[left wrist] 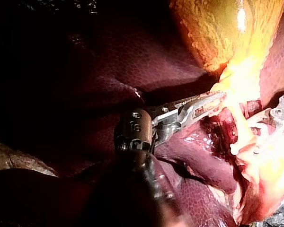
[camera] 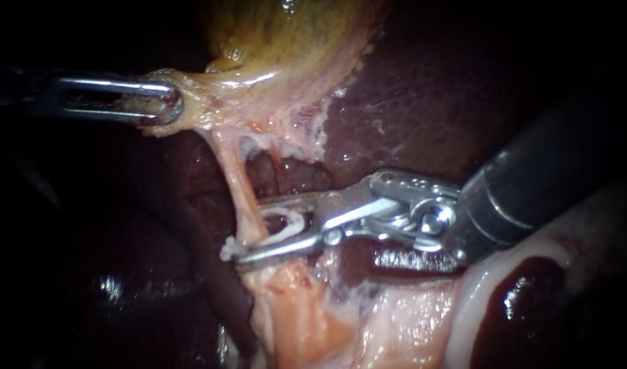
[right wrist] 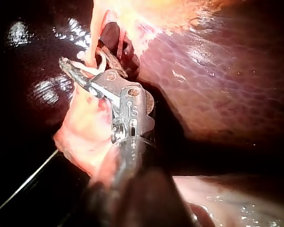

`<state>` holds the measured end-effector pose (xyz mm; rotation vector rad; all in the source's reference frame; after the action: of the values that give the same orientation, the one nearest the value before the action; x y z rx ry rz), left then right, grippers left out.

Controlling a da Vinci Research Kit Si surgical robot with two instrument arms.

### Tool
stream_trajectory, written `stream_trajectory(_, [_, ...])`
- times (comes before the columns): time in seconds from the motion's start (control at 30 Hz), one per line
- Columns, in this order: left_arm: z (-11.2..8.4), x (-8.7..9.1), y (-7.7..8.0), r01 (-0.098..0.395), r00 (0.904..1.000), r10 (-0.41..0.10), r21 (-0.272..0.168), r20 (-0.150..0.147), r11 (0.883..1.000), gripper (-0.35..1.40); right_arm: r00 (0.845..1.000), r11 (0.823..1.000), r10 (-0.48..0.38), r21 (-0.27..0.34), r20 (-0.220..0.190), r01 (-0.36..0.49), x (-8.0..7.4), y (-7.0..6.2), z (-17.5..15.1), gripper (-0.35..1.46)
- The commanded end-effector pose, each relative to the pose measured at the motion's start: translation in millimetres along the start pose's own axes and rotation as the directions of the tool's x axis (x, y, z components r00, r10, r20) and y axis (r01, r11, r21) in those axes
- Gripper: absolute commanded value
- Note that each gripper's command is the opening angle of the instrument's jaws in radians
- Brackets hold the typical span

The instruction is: Clipping second clip left tube

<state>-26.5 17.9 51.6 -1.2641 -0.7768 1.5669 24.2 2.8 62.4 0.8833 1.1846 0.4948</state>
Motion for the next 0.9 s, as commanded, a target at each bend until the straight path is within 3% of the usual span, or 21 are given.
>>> stream_trajectory(0.03, [0.0,0.0,0.0,0.0,1.0,0.0,0.001,0.0,1.0,-0.35,1.0,1.0,-0.002,0.001,0.0,0.002,0.0,-0.1,0.4,0.5])
stream_trajectory(0.27, [0.1,0.0,-0.1,-0.001,1.0,0.001,0.001,-0.001,1.0,-0.35,0.999,0.998,-0.008,0.06,-0.033,0.01,0.6,-1.9,1.4,0.5])
stream_trajectory(0.47, [0.0,0.0,-0.1,-0.001,1.0,0.001,0.0,0.0,1.0,-0.35,0.996,0.991,-0.003,0.131,-0.094,0.015,2.4,-4.0,0.1,0.49])
stream_trajectory(0.63, [0.0,0.0,-0.1,-0.001,1.0,0.001,0.0,0.0,1.0,-0.35,0.993,0.985,0.021,0.173,-0.117,-0.001,3.6,-5.5,-0.8,0.46])
stream_trajectory(0.9, [0.0,0.0,-0.1,-0.001,1.0,0.001,0.0,0.0,1.0,-0.35,0.994,0.984,0.018,0.179,-0.11,0.002,3.2,-5.6,-0.8,0.34])
